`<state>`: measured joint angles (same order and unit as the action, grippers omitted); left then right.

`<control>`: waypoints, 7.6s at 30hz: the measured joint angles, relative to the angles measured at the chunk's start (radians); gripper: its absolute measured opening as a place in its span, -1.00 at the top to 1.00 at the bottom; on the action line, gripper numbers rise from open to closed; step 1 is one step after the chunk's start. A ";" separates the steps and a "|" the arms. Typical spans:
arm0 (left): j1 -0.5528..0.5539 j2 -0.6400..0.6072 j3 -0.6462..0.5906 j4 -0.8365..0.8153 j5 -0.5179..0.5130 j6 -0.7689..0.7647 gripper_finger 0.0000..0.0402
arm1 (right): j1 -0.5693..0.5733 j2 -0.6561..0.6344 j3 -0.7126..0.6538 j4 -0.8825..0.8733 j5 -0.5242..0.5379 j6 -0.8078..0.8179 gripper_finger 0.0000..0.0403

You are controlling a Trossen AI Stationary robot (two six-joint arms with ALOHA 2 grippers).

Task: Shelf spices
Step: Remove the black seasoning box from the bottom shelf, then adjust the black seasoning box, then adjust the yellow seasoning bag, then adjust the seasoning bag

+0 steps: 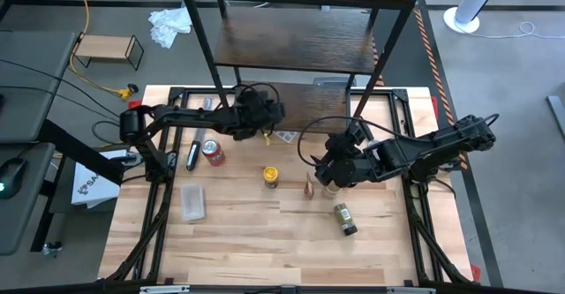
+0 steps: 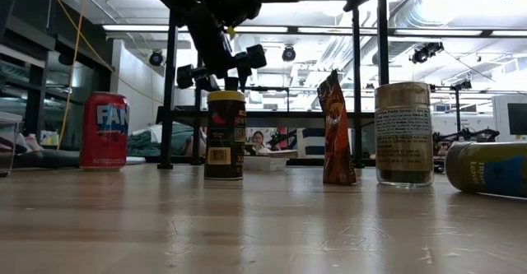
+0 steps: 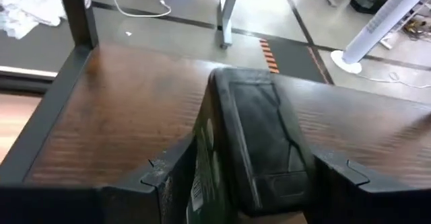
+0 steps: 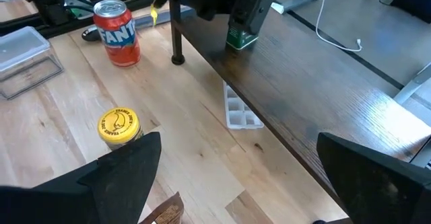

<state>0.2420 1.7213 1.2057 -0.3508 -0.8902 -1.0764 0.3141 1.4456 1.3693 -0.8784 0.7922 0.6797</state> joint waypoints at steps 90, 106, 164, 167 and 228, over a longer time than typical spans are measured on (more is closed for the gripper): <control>-0.522 -0.773 -0.019 -0.687 -0.199 0.141 0.52 | 0.121 -0.148 -0.010 -0.324 -0.535 0.429 -0.89; -0.287 -0.811 -0.100 -0.393 0.458 0.449 0.99 | 0.375 -0.144 -0.180 -0.313 -0.403 0.934 0.95; -0.483 -0.313 -0.329 -0.210 0.770 0.350 1.00 | 0.111 -0.143 -0.418 0.828 -0.433 0.342 1.00; -0.485 -0.314 -0.321 -0.254 0.776 0.354 1.00 | 0.109 -0.143 -0.418 0.858 -0.398 0.338 1.00; -0.543 -0.735 -0.318 -0.227 0.429 0.251 1.00 | -0.210 0.403 0.141 0.339 -0.765 0.084 1.00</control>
<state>-0.3012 0.9862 0.8873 -0.5777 -0.4614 -0.8258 0.1043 1.8490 1.5101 -0.5396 0.0276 0.7634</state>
